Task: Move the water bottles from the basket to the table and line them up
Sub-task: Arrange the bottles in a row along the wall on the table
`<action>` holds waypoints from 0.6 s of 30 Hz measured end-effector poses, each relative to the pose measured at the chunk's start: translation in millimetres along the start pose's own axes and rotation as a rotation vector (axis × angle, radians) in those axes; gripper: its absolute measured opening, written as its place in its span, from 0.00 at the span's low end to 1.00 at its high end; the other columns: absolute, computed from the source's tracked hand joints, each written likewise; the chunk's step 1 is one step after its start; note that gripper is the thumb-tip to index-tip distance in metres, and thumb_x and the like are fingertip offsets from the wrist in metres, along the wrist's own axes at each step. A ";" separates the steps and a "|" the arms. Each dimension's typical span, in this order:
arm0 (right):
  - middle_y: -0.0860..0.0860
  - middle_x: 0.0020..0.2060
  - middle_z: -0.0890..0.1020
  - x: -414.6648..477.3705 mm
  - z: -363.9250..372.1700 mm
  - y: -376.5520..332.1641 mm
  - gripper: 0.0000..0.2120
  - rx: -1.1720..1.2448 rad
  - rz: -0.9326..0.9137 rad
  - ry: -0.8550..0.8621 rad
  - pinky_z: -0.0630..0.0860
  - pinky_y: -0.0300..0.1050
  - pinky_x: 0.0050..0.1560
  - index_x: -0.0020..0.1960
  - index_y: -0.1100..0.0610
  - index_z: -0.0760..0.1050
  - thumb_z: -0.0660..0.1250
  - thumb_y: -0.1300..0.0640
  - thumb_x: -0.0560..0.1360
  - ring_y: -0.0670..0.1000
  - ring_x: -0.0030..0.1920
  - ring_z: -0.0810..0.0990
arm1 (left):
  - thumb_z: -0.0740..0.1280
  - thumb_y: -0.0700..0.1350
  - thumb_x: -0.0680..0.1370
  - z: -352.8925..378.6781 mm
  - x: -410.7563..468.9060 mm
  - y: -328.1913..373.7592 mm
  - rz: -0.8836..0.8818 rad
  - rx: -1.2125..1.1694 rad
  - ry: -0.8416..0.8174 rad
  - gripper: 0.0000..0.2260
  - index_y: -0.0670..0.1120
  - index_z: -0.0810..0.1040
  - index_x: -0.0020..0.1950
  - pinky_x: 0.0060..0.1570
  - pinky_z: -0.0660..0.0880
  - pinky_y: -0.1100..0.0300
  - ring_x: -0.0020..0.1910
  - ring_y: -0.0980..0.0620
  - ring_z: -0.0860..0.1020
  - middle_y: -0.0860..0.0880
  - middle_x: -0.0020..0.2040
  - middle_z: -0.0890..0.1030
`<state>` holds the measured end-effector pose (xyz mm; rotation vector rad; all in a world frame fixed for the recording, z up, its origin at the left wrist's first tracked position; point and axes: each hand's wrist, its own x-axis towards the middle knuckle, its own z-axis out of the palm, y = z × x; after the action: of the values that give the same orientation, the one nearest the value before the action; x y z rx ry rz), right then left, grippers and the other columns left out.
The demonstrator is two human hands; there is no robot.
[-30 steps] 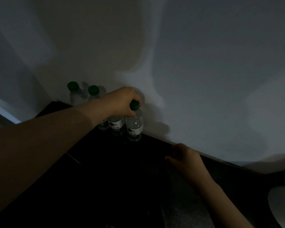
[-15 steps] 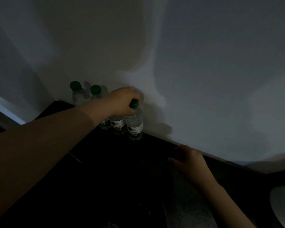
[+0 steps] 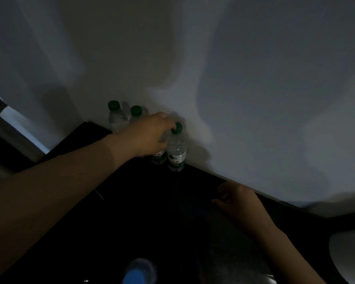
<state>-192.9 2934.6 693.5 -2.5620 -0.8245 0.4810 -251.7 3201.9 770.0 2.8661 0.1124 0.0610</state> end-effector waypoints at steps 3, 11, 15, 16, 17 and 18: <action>0.49 0.51 0.82 -15.0 -3.4 -15.0 0.19 -0.044 -0.044 -0.015 0.78 0.45 0.52 0.61 0.53 0.76 0.72 0.51 0.72 0.47 0.50 0.80 | 0.66 0.44 0.74 -9.2 -35.1 6.6 0.009 0.009 -0.010 0.12 0.43 0.77 0.57 0.50 0.73 0.50 0.49 0.47 0.75 0.45 0.51 0.75; 0.49 0.52 0.81 -67.5 -3.0 -56.9 0.19 -0.143 -0.122 -0.061 0.76 0.43 0.51 0.61 0.52 0.76 0.71 0.49 0.72 0.49 0.51 0.80 | 0.68 0.45 0.75 -27.4 -136.7 14.0 -0.071 -0.036 -0.023 0.15 0.45 0.76 0.60 0.51 0.74 0.57 0.49 0.52 0.76 0.48 0.54 0.76; 0.51 0.52 0.81 -97.1 -1.0 -76.8 0.18 -0.185 -0.170 -0.104 0.76 0.43 0.51 0.60 0.53 0.76 0.71 0.50 0.72 0.50 0.51 0.80 | 0.67 0.46 0.75 -33.0 -188.0 18.9 -0.107 -0.045 -0.020 0.17 0.48 0.74 0.64 0.51 0.71 0.63 0.51 0.55 0.75 0.49 0.57 0.75; 0.51 0.52 0.80 -105.2 0.1 -80.9 0.17 -0.190 -0.170 -0.116 0.76 0.43 0.50 0.60 0.53 0.76 0.71 0.50 0.72 0.50 0.50 0.79 | 0.67 0.47 0.75 -33.5 -200.3 21.0 -0.120 -0.051 -0.021 0.18 0.48 0.74 0.65 0.51 0.72 0.63 0.51 0.54 0.75 0.49 0.57 0.75; 0.50 0.51 0.80 -113.3 0.7 -85.2 0.17 -0.193 -0.165 -0.128 0.76 0.42 0.50 0.59 0.52 0.75 0.71 0.50 0.72 0.49 0.50 0.79 | 0.67 0.47 0.75 -34.1 -211.9 23.6 -0.134 -0.055 -0.024 0.18 0.49 0.74 0.65 0.51 0.72 0.62 0.51 0.54 0.75 0.49 0.57 0.75; 0.50 0.51 0.79 -121.4 1.1 -89.2 0.17 -0.194 -0.167 -0.137 0.75 0.42 0.49 0.59 0.51 0.75 0.71 0.50 0.72 0.49 0.50 0.78 | 0.67 0.47 0.75 -35.0 -222.8 26.5 -0.146 -0.054 -0.027 0.18 0.49 0.73 0.65 0.52 0.73 0.61 0.51 0.54 0.75 0.49 0.57 0.75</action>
<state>-328.5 2927.0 758.7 -2.6260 -1.1766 0.5528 -473.6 3167.4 804.0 2.7944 0.3089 -0.0031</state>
